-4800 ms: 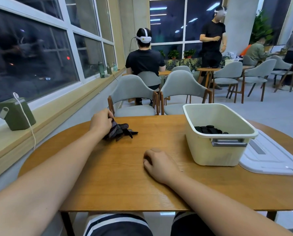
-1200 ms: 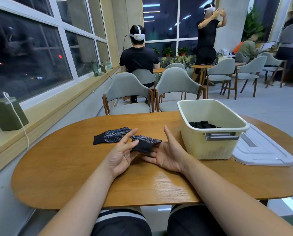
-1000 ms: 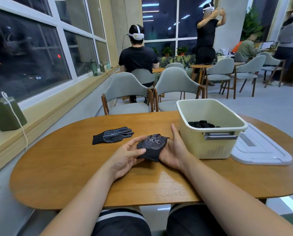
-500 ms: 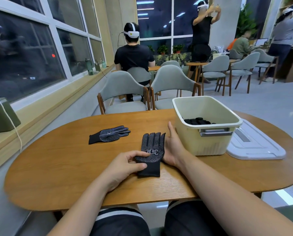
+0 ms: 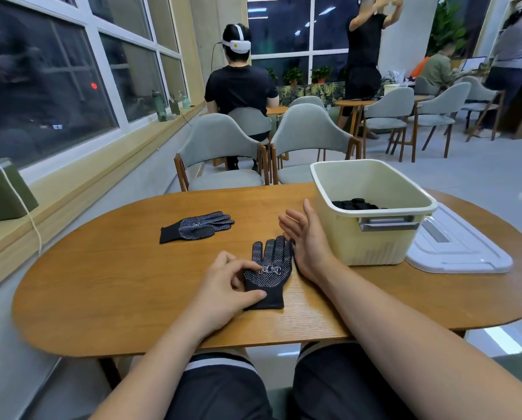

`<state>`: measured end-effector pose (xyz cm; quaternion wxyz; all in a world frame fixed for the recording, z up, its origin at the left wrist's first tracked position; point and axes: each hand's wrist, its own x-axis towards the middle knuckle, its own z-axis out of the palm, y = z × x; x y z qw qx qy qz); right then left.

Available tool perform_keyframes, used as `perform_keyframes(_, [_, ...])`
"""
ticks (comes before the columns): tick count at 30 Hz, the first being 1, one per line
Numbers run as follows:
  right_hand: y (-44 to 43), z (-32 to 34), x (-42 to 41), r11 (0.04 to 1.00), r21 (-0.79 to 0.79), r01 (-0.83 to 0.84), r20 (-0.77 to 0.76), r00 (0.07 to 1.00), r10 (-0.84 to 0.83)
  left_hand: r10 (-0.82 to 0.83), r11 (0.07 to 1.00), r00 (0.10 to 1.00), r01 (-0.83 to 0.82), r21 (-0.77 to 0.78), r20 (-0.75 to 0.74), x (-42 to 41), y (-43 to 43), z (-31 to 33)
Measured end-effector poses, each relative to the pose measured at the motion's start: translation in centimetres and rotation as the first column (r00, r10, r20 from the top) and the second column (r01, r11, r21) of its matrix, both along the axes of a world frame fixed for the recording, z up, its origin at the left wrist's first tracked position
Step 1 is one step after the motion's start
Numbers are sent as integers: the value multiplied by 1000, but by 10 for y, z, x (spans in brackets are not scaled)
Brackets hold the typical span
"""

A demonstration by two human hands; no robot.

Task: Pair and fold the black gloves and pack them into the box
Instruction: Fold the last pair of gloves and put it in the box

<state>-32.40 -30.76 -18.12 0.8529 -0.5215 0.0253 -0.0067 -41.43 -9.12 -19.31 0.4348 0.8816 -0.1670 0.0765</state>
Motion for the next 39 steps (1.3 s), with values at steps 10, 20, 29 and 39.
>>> perform_keyframes(10, [8,5,-12,939,-320,127,194,979,-67,-197,946,961,135,296,192,-13,-5,-1])
perform_keyframes(20, [13,-2,-17,889,-458,29,151,988,46,-284,923,953,240,302,110,-11,-4,3])
perform_keyframes(29, [13,0,-21,901,-427,78,212,977,16,-261,925,958,214,313,118,-15,-5,3])
perform_keyframes(39, [12,4,-37,848,-520,101,261,964,45,14,989,988,-36,141,154,-1,1,-7])
